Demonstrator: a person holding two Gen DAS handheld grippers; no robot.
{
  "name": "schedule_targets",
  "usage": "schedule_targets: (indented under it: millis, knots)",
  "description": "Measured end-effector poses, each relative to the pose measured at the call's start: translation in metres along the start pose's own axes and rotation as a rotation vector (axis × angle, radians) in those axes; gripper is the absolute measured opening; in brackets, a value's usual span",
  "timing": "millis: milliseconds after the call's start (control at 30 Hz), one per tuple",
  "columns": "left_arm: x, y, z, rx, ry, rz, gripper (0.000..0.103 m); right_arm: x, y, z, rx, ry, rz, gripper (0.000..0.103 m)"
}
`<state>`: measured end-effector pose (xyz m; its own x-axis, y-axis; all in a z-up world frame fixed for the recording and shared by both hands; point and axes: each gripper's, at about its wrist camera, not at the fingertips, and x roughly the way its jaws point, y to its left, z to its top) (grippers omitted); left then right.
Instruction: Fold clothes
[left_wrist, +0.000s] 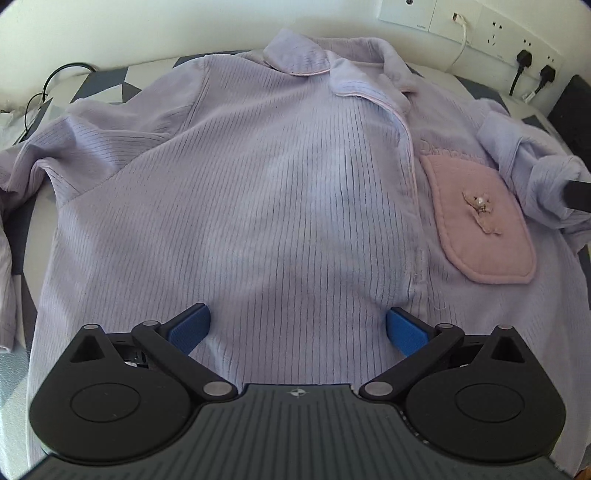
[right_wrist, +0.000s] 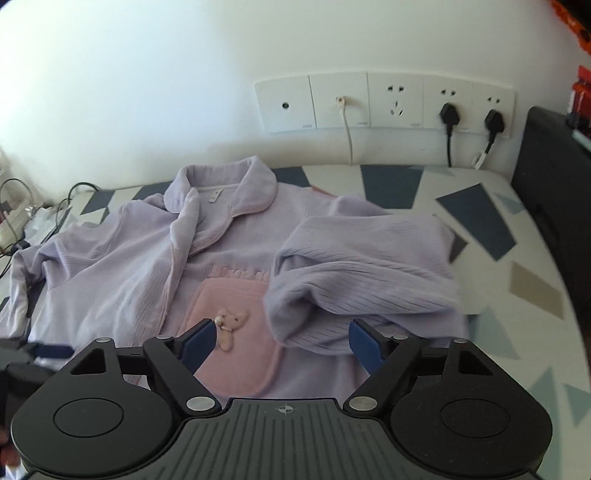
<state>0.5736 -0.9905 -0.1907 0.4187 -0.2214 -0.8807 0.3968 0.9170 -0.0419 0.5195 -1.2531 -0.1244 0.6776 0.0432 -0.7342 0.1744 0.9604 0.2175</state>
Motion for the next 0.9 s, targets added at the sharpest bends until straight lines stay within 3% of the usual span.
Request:
schedule_targets:
  millis: [67, 100, 133, 200, 300, 433, 633, 767, 900]
  knots:
    - [0.001, 0.0, -0.001, 0.019, -0.008, -0.005, 0.103, 0.02, 0.009, 0.003, 0.012, 0.01, -0.02, 0.068]
    - [0.001, 0.0, -0.001, 0.024, -0.009, -0.01, 0.103, 0.027, 0.01, 0.005, 0.016, 0.013, -0.05, 0.059]
    - [0.001, 0.0, -0.001, 0.03, -0.008, -0.014, 0.103, 0.032, 0.01, 0.006, 0.019, 0.014, -0.083, 0.038]
    - [0.002, 0.001, 0.0, 0.036, -0.007, -0.019, 0.103, 0.03, 0.002, 0.01, 0.051, -0.014, -0.134, 0.013]
    - [0.002, 0.002, 0.0, 0.041, -0.007, -0.024, 0.103, 0.005, -0.024, 0.016, 0.176, -0.13, -0.196, 0.011]
    - [0.003, -0.001, -0.001, 0.037, -0.013, -0.021, 0.103, -0.04, -0.069, 0.016, 0.339, -0.255, -0.349, 0.01]
    - [0.005, -0.005, 0.001, 0.035, -0.003, -0.017, 0.103, -0.071, -0.119, 0.002, 0.449, -0.255, -0.425, 0.01]
    - [0.004, -0.005, -0.001, 0.033, -0.01, -0.015, 0.103, -0.082, -0.125, -0.007, 0.494, -0.28, -0.4, 0.009]
    - [0.003, -0.004, 0.0, 0.033, -0.011, -0.018, 0.103, -0.081, -0.113, 0.0, 0.439, -0.244, -0.37, 0.011]
